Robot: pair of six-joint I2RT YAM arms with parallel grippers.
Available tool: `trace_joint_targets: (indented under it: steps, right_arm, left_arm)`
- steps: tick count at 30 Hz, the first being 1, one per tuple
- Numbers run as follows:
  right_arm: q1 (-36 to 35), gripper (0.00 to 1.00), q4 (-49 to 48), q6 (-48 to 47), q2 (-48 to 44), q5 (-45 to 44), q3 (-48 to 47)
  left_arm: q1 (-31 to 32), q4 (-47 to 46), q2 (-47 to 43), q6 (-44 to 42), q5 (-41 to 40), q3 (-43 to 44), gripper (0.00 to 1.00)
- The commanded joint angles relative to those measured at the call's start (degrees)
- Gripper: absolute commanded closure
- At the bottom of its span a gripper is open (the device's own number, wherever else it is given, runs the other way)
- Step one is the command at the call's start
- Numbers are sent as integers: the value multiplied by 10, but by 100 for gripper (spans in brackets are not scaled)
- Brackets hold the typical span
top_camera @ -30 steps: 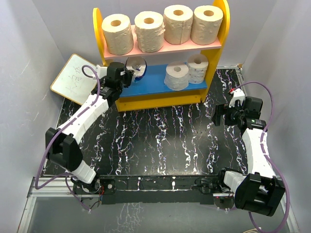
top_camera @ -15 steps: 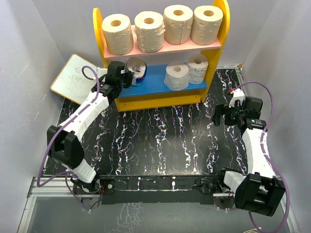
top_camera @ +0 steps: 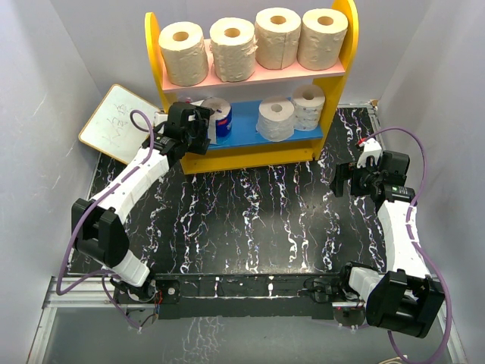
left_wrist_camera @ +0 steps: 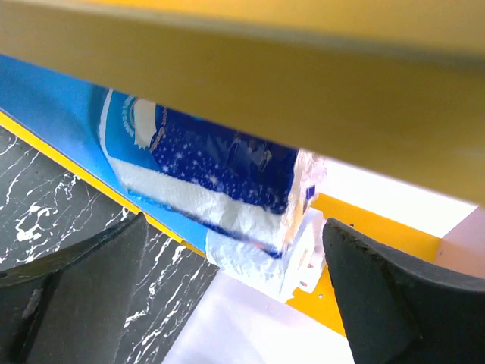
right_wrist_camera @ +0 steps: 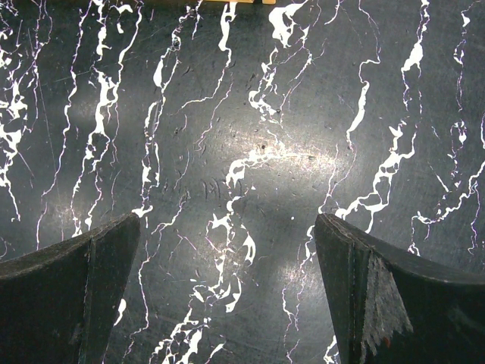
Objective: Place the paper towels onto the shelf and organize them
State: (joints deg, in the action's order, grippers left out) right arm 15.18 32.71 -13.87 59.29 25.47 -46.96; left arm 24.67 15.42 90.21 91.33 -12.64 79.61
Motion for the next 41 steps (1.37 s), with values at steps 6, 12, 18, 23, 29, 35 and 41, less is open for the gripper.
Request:
trace_joint_targets:
  steps: [6,12,18,23,29,35,41]
  right_arm:
    - [4,2,-28,-9,-11,9,0]
    - [4,2,-35,8,-14,5,-1]
    - [4,2,-72,77,-17,-71,-1]
    - [4,2,-72,82,-15,-71,2]
    - [4,2,-84,104,-32,-87,5]
    - [4,2,-89,105,-35,-101,9]
    - [5,2,-93,96,-53,-95,14]
  left_arm:
    - [33,-18,-32,-46,54,40,1]
    - [44,-17,-47,-89,76,58,1]
    - [76,-25,-95,-178,53,48,1]
    - [102,-16,-110,-251,25,60,1]
    - [135,-84,-153,-451,31,8,1]
    - [142,-171,-269,-663,80,-143,1]
    - [142,-51,-384,-817,57,-197,1]
